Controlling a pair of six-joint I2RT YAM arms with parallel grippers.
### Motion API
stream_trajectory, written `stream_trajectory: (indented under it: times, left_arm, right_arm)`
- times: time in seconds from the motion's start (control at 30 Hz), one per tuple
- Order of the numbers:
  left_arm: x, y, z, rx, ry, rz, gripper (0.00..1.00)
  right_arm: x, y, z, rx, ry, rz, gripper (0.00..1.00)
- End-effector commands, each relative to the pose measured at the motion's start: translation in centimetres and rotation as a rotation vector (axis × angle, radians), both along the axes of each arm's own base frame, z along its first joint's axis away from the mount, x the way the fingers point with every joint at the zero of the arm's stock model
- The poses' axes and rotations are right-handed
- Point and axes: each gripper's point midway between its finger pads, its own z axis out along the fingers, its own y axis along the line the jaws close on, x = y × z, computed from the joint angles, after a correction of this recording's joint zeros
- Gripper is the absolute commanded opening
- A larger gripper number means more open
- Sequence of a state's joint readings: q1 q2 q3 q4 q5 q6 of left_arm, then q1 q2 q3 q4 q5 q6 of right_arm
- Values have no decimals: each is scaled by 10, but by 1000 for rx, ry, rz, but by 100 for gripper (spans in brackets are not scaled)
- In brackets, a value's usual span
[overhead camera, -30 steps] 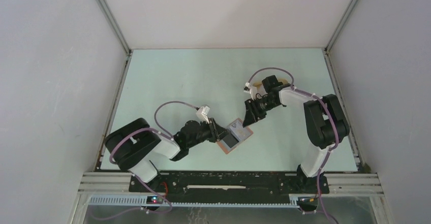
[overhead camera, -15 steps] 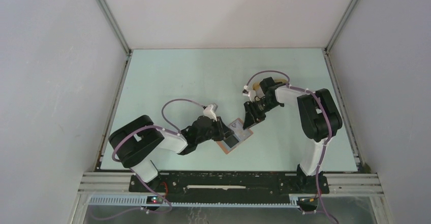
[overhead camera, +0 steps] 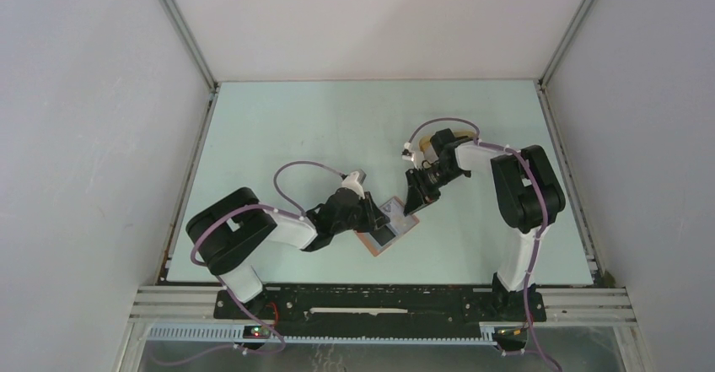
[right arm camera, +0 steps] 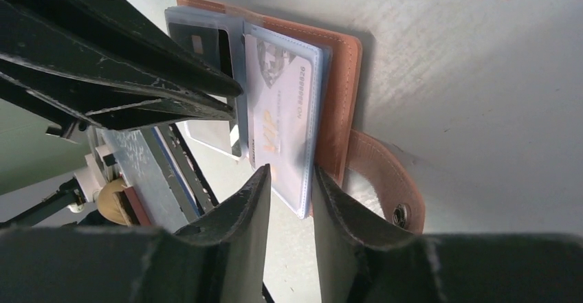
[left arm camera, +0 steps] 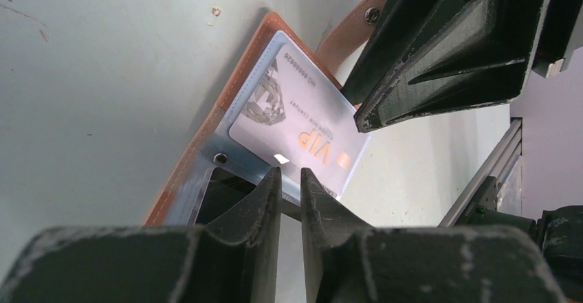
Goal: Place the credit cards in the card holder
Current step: Insert the credit card into the card holder.
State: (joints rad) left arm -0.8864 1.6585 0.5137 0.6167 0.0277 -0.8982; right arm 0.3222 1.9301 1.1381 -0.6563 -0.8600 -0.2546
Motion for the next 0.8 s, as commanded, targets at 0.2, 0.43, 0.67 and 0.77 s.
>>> stream_trajectory:
  times: [0.2,0.43,0.67,0.77]
  left_arm:
    - [4,0,-6,50,-8,1,22]
    - [4,-2,2,19,-35,-7,23]
    - [3,0,23,-44,-99,-14,29]
    - [3,2,34,-66,-130,-10,31]
  right_arm:
    - [0,11,23,109,25,14,29]
    - [-1,12,22,119,52,6,26]
    - [9,3,23,110,42,-41,2]
    - [12,-2,24,116,47,-60,0]
